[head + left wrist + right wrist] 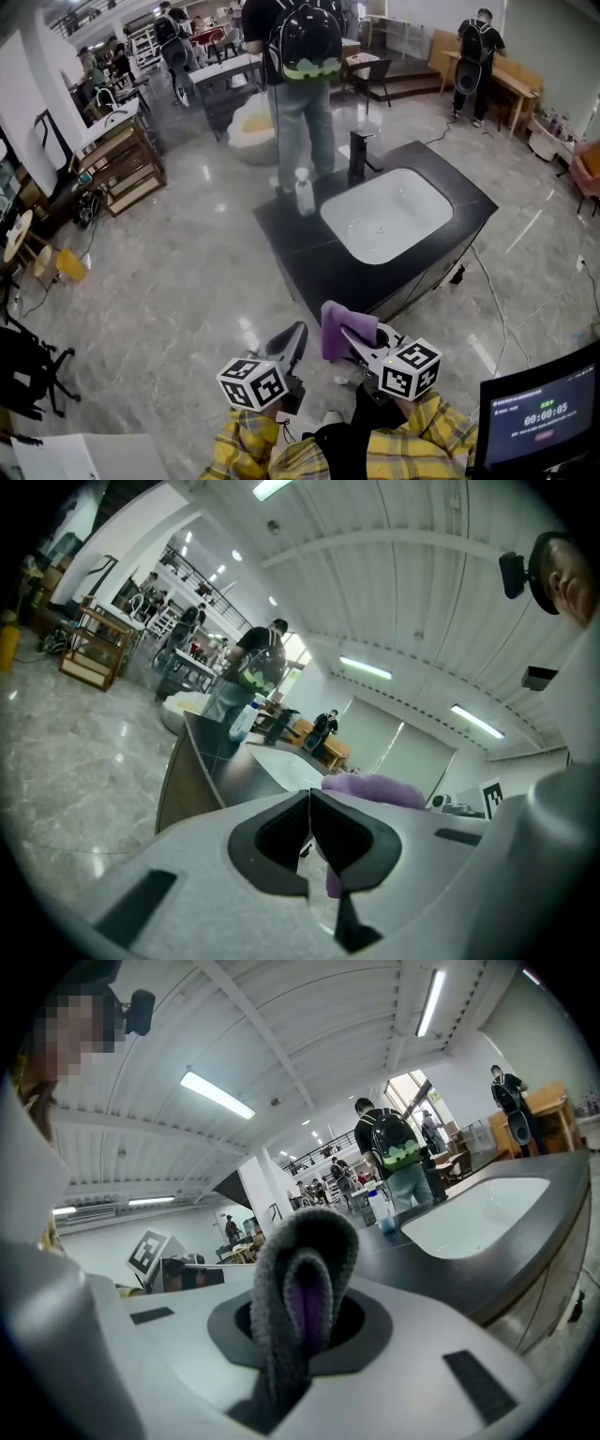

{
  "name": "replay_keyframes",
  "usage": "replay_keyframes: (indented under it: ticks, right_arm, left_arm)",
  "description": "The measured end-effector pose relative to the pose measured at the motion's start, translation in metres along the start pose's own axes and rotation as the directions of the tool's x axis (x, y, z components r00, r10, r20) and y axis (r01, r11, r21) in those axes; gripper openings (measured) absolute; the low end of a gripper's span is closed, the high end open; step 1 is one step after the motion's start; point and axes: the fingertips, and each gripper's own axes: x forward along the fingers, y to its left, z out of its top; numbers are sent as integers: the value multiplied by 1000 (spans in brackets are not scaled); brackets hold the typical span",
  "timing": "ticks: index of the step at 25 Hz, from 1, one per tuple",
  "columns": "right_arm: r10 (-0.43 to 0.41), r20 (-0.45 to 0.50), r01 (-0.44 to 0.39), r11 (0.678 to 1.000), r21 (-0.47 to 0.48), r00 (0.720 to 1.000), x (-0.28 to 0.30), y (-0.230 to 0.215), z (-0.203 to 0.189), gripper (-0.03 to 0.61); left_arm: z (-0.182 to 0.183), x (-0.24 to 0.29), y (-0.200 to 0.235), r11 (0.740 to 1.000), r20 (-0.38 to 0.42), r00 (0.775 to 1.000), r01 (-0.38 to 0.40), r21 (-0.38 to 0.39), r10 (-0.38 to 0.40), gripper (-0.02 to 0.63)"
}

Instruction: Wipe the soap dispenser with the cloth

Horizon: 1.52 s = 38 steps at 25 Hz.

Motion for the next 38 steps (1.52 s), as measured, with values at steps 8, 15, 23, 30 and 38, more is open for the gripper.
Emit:
replay_keyframes:
  ticks: [8, 15, 23, 30, 38]
  right_arm:
    - [42, -6, -42, 999, -2, 999, 40, -44, 33, 41]
    - [83, -28, -83, 997, -1, 996, 69, -85, 54, 41]
    - [129, -37, -129, 992, -4, 991, 100, -121, 86, 41]
    - [175, -48, -175, 985, 5, 983, 115, -151, 106, 41]
    - [226, -77, -228, 974, -9, 971, 124, -188, 119, 41]
  left_arm:
    - [33, 40, 24, 998, 35, 998, -56, 0, 56, 8]
    - [52, 89, 42, 996, 45, 995, -85, -8, 85, 8]
    - [81, 130, 59, 992, 65, 990, -129, -10, 129, 8]
    - [100, 165, 63, 984, 94, 980, -178, -3, 177, 8]
    - [113, 202, 67, 972, 137, 963, -232, -18, 233, 8]
